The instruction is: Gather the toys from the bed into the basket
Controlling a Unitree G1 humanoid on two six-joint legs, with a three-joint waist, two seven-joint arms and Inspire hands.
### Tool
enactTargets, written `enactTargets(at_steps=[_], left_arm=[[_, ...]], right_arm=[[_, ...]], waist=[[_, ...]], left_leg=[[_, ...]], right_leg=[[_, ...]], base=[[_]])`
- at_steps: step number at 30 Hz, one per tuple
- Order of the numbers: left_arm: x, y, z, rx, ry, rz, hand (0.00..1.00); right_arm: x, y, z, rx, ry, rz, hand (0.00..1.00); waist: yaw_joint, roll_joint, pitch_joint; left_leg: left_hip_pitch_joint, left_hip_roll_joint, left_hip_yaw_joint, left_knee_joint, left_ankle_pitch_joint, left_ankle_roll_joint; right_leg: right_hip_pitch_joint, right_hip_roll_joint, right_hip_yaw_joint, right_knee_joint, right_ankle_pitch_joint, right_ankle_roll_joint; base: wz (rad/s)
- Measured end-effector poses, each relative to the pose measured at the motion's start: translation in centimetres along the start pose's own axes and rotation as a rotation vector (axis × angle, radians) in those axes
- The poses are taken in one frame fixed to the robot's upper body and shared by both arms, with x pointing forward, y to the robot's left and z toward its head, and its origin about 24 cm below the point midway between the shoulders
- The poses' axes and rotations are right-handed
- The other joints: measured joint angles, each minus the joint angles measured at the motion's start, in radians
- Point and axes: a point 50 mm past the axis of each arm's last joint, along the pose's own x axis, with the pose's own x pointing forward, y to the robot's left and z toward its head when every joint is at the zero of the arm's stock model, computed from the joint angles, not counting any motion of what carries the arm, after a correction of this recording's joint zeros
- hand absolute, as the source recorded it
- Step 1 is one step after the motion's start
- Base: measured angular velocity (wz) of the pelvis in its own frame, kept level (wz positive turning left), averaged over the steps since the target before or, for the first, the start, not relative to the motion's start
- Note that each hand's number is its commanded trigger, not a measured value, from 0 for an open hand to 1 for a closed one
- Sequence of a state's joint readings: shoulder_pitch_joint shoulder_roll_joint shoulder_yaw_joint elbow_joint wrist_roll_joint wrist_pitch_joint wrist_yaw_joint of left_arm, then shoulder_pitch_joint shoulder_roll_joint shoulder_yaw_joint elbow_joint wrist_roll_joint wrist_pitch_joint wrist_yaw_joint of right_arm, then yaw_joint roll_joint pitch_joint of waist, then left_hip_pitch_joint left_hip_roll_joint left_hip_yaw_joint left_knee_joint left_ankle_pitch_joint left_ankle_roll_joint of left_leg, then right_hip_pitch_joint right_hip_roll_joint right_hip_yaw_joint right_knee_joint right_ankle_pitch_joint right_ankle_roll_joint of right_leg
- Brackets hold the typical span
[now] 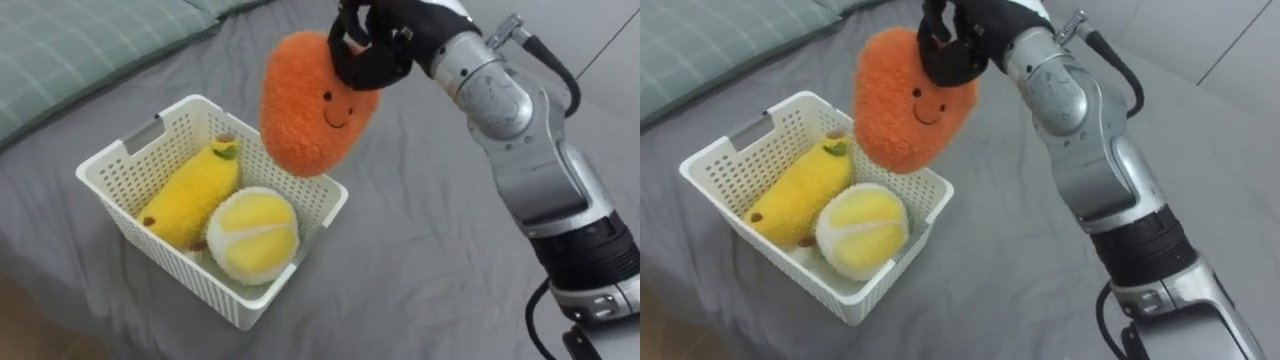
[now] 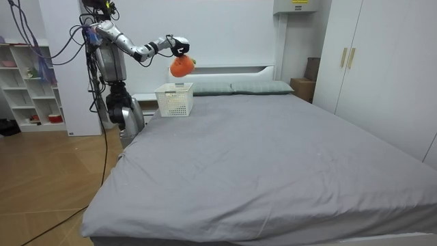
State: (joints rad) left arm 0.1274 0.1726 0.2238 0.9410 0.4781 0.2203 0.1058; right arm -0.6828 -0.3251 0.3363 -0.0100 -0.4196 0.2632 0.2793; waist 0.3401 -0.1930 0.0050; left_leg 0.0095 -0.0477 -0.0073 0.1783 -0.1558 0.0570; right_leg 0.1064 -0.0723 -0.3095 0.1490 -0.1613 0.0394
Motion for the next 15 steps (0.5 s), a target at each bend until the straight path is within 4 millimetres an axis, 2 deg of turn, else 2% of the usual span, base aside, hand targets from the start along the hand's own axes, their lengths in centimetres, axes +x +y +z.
enactTargets(at_steps=[1,2,3,5,15], left_arm=[[0.0,0.1,0.0,0.013,0.0,0.004,0.0],[0.0,0.1,-0.1,0.022,0.003,0.007,0.0],[0.0,0.2,-0.2,0.028,0.005,0.008,0.0],[0.0,0.2,-0.3,0.04,0.015,0.01,0.0],[-0.1,0.0,-0.7,0.056,0.057,-0.004,0.0]], right_arm=[[0.1,-0.1,0.1,-0.003,-0.004,-0.002,0.78],[0.1,-0.1,0.1,-0.003,-0.004,-0.002,0.2],[0.1,-0.1,0.1,-0.003,-0.004,-0.001,0.0],[0.2,0.1,-0.1,-0.004,0.007,0.015,0.0],[0.7,2.6,-1.5,0.012,0.114,0.161,0.0]], waist=[[0.012,-0.003,0.0019],[0.02,-0.009,0.0034],[0.021,-0.012,0.0054],[0.036,-0.023,0.0118],[0.078,-0.026,0.0108]], left_leg=[[-0.002,-0.001,-0.003,0.0,0.0,0.0],[-0.001,-0.001,-0.007,-0.001,0.0,0.0],[-0.001,-0.002,-0.01,0.0,0.0,0.0],[-0.008,-0.005,-0.026,0.003,0.0,0.0],[-0.035,-0.017,-0.07,0.025,0.006,0.001]], right_leg=[[0.001,0.0,-0.003,0.0,0.0,0.0],[0.005,-0.001,-0.008,0.0,0.0,0.0],[0.008,-0.001,-0.013,-0.001,0.0,0.0],[0.011,-0.002,-0.029,-0.001,0.0,0.0],[0.007,-0.008,-0.064,0.0,0.0,0.0]], base=[[0.08],[0.11],[0.18],[0.18],[0.15]])
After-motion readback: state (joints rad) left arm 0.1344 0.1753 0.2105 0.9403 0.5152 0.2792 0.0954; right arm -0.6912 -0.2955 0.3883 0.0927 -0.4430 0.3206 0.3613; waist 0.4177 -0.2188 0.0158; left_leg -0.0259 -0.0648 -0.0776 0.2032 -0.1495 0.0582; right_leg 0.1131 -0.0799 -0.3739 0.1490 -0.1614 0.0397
